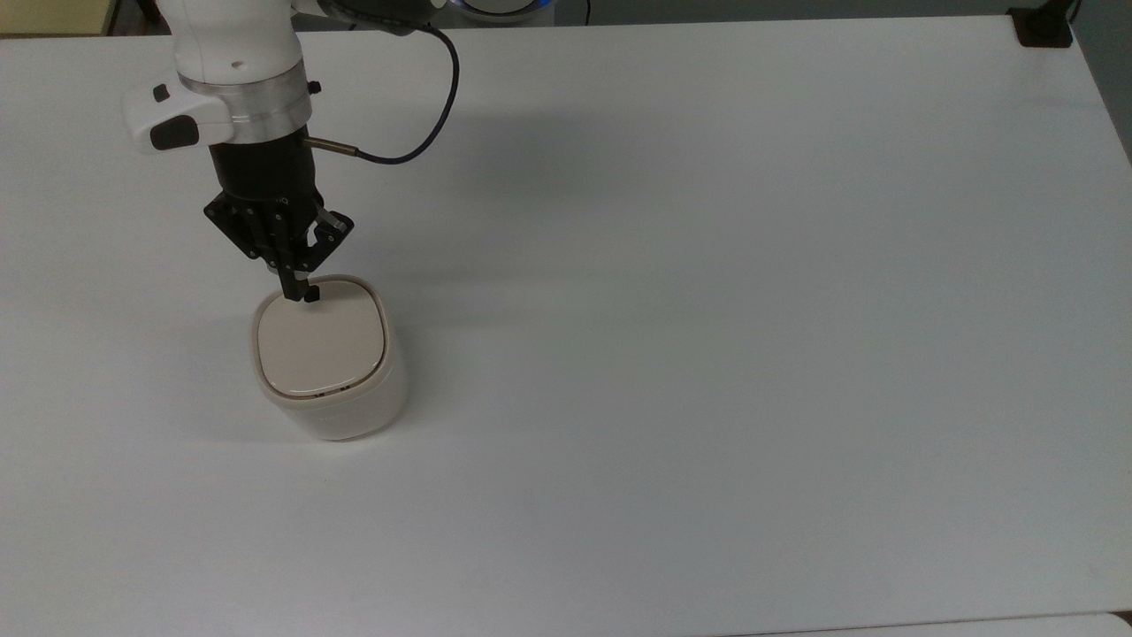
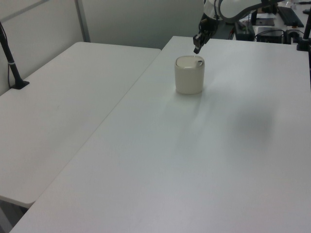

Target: Open the trash bin

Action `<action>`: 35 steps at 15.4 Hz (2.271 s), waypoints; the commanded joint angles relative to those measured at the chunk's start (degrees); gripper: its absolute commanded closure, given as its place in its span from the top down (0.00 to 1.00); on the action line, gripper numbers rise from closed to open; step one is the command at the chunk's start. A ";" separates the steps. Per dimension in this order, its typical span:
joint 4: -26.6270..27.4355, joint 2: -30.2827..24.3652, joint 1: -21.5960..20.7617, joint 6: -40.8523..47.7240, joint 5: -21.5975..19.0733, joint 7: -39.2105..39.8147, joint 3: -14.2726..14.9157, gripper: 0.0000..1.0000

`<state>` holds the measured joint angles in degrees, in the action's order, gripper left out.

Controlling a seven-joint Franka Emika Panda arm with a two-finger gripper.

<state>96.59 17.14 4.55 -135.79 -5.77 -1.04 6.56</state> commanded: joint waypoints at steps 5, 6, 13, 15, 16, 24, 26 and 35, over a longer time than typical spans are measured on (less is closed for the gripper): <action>4.91 0.09 -0.16 -4.99 1.64 -0.10 0.29 0.00; 5.88 0.09 -0.16 -6.84 1.64 -0.11 0.29 0.00; 6.51 -0.43 0.02 -8.00 2.08 -0.81 0.29 0.00; 6.42 -3.06 0.10 -7.39 1.64 -0.98 0.20 0.00; 6.24 -4.64 0.28 -5.12 1.55 -0.98 0.29 0.00; 4.66 -17.12 -0.68 15.01 0.49 -3.61 0.20 0.14; 4.66 -19.41 -1.73 19.84 0.41 -4.24 0.20 0.36; 2.82 -25.05 -7.36 36.54 1.28 -10.82 -0.67 1.00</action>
<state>99.82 -6.64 -0.96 -103.47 -4.70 -8.32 5.89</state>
